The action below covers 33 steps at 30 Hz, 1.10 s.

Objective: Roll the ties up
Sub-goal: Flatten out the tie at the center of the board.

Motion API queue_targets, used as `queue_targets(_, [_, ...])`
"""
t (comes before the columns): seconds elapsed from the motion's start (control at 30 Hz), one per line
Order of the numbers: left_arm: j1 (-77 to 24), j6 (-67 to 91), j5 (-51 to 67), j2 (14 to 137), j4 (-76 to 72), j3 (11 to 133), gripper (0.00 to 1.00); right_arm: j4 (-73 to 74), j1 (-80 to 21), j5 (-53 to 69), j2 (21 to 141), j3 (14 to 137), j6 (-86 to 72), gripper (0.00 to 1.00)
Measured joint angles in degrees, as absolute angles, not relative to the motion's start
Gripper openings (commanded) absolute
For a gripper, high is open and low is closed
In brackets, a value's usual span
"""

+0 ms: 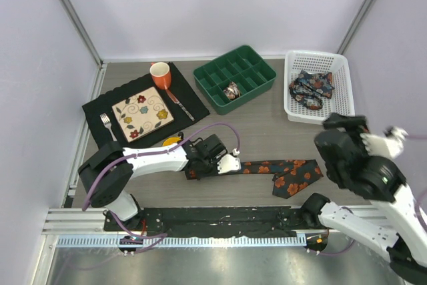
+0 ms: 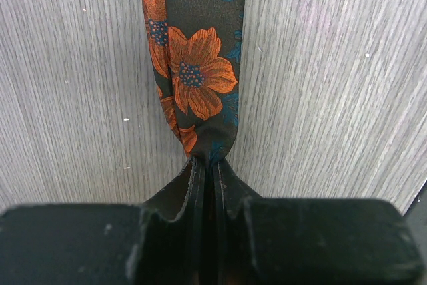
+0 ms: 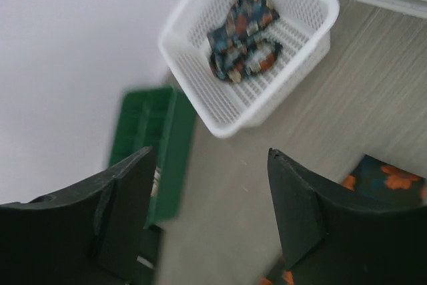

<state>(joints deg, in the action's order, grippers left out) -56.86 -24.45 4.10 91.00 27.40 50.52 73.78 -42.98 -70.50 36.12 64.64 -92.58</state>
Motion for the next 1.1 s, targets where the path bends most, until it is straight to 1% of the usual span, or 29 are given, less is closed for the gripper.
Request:
queue_targets(0.07, [-56.9,-24.5,4.1,91.0,27.4,50.5,0.11,71.8,-43.0,-64.2,42.9,67.4,-82.3,0.70])
queue_targets(0.13, [-56.8,-24.5,4.1,91.1,27.5,50.6,0.11,72.6,-43.0,-57.0,52.6,72.5,-73.4,0.66])
queue_targets(0.17, [-56.8,-24.4,4.1,91.1,27.5,50.7,0.11,72.8,-43.1,-53.4,58.5,75.6,-68.8,0.66])
queue_targets(0.2, [-56.8,-24.4,4.1,91.2,27.6,50.7,0.11,72.8,-43.4,-48.3,67.3,79.4,-63.2,0.65])
queue_targets(0.23, [-56.7,-24.4,4.1,91.3,27.7,50.8,0.11,72.6,-43.8,-47.2,69.1,80.0,-62.1,0.62])
queue_targets(0.3, [-56.5,-24.3,4.1,91.4,27.8,50.9,0.11,72.1,-46.7,-42.1,77.3,80.7,-57.8,0.59])
queue_targets(0.33, [-56.3,-24.2,4.1,91.5,28.0,51.1,0.11,72.0,-49.0,-38.6,81.1,79.9,-55.8,0.58])
queue_targets(0.4, [-56.1,-23.9,4.1,91.8,28.2,51.4,0.11,71.7,-52.2,-32.9,84.3,76.6,-54.1,0.57])
queue_targets(0.5, [-55.4,-22.9,4.2,92.2,28.4,51.9,0.11,72.0,-54.7,-26.6,84.3,68.9,-53.8,0.55])
queue_targets(0.77, [-53.3,-21.3,5.2,92.6,28.4,52.3,0.10,68.1,-52.9,-19.8,80.3,50.9,-55.9,0.56])
queue_targets(0.8, [-53.2,-21.3,5.4,92.6,28.4,52.3,0.11,67.7,-52.9,-19.4,80.3,49.7,-56.1,0.59])
queue_targets(0.87, [-52.9,-21.2,5.9,92.6,28.4,52.3,0.10,66.3,-52.9,-19.1,80.3,47.9,-57.1,0.60])
queue_targets(1.1, [-51.8,-21.2,7.7,92.6,28.4,52.3,0.10,59.0,-51.2,-19.2,80.4,42.6,-58.6,0.59])
